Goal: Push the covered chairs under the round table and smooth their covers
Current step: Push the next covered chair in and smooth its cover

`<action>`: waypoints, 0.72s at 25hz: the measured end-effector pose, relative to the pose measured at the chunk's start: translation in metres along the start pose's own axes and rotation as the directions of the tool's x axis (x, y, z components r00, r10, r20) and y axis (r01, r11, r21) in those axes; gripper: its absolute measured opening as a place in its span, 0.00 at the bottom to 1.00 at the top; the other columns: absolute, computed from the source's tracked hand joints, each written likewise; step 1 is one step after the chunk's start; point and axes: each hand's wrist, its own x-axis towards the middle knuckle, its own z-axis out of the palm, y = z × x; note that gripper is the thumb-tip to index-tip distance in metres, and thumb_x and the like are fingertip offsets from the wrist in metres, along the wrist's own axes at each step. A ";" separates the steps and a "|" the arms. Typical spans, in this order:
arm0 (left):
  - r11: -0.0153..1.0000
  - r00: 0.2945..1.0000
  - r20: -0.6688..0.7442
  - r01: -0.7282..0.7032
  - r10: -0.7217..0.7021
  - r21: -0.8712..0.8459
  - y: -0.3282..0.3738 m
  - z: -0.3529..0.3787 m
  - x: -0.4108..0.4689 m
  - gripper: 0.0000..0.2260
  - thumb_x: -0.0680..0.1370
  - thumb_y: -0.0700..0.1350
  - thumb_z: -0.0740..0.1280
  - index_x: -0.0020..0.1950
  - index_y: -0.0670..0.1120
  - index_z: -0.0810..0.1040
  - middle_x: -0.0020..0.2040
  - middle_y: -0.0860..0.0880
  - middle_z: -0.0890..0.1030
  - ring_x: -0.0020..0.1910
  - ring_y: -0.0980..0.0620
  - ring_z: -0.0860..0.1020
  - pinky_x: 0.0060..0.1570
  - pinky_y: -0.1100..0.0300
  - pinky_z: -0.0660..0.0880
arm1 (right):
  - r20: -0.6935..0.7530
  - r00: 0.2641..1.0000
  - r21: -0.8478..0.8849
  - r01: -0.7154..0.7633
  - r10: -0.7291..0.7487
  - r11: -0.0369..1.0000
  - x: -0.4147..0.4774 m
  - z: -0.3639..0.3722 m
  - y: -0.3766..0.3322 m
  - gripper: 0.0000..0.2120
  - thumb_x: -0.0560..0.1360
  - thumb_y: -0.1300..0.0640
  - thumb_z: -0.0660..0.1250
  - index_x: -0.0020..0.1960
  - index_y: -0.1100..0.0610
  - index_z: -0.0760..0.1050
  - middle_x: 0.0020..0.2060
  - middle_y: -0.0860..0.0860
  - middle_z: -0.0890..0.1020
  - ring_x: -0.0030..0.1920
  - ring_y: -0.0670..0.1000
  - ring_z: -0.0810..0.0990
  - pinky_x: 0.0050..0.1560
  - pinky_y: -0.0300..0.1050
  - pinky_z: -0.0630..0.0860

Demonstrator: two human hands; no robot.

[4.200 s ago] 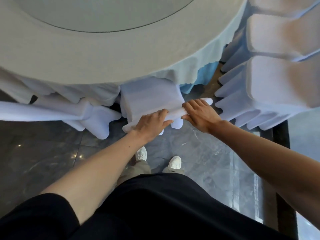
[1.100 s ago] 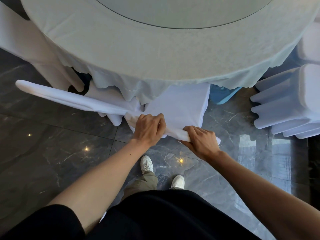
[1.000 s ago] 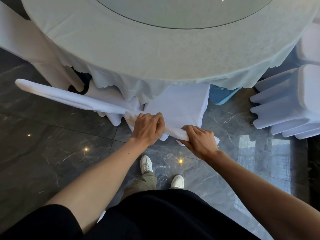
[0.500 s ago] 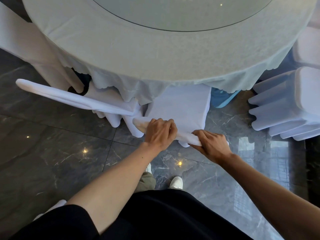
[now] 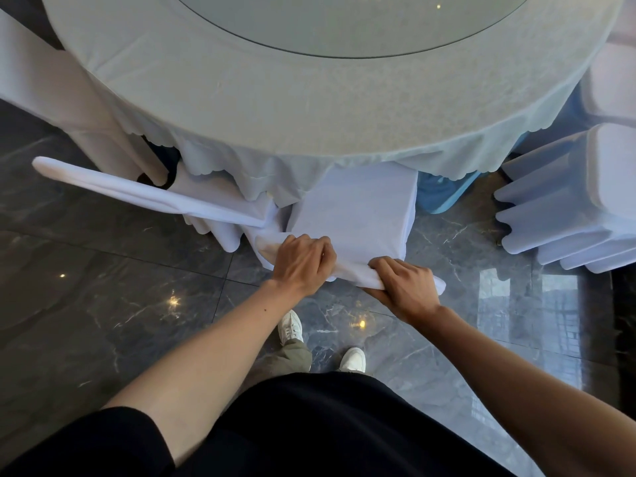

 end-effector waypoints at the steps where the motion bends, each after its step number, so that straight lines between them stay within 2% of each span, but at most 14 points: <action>1: 1.000 1.000 0.006 -0.005 0.005 0.031 -0.005 -0.002 0.001 0.23 0.74 0.49 0.41 0.37 0.43 0.72 0.32 0.42 0.79 0.36 0.40 0.74 0.39 0.51 0.63 | -0.005 1.000 -0.006 0.004 -0.004 1.000 0.005 0.002 -0.003 0.21 0.79 0.38 0.55 0.50 0.55 0.75 0.38 0.48 0.80 0.33 0.52 0.79 0.28 0.41 0.67; 4: 0.997 1.000 0.017 0.013 -0.015 0.071 -0.025 -0.008 0.010 0.25 0.72 0.49 0.39 0.41 0.42 0.74 0.36 0.41 0.81 0.39 0.39 0.75 0.40 0.51 0.64 | -0.003 1.000 -0.045 0.003 -0.004 0.999 0.023 0.009 -0.013 0.23 0.79 0.37 0.52 0.48 0.54 0.75 0.36 0.47 0.78 0.32 0.52 0.77 0.29 0.39 0.60; 9: 0.998 0.999 0.022 0.030 -0.031 0.049 -0.033 -0.012 0.014 0.28 0.71 0.49 0.38 0.41 0.41 0.76 0.35 0.39 0.81 0.38 0.38 0.75 0.44 0.48 0.68 | 0.010 0.999 -0.041 -0.034 0.034 0.999 0.030 0.015 -0.019 0.23 0.80 0.36 0.50 0.48 0.54 0.74 0.36 0.47 0.78 0.32 0.52 0.77 0.31 0.38 0.57; 15: 0.999 0.999 0.026 0.044 -0.045 0.017 -0.034 -0.012 0.013 0.28 0.72 0.49 0.38 0.41 0.41 0.76 0.36 0.41 0.81 0.39 0.40 0.75 0.45 0.47 0.68 | 0.051 0.997 -0.044 -0.049 0.051 0.998 0.030 0.017 -0.021 0.19 0.79 0.37 0.55 0.50 0.52 0.72 0.38 0.46 0.78 0.32 0.51 0.78 0.31 0.38 0.58; 18: 0.999 0.999 0.022 0.033 -0.033 -0.003 -0.033 -0.011 0.012 0.23 0.74 0.48 0.42 0.41 0.41 0.75 0.35 0.43 0.81 0.37 0.40 0.75 0.44 0.47 0.69 | 0.084 0.995 -0.042 -0.060 0.063 0.997 0.028 0.015 -0.020 0.18 0.77 0.37 0.57 0.51 0.52 0.71 0.40 0.47 0.79 0.34 0.51 0.78 0.31 0.39 0.59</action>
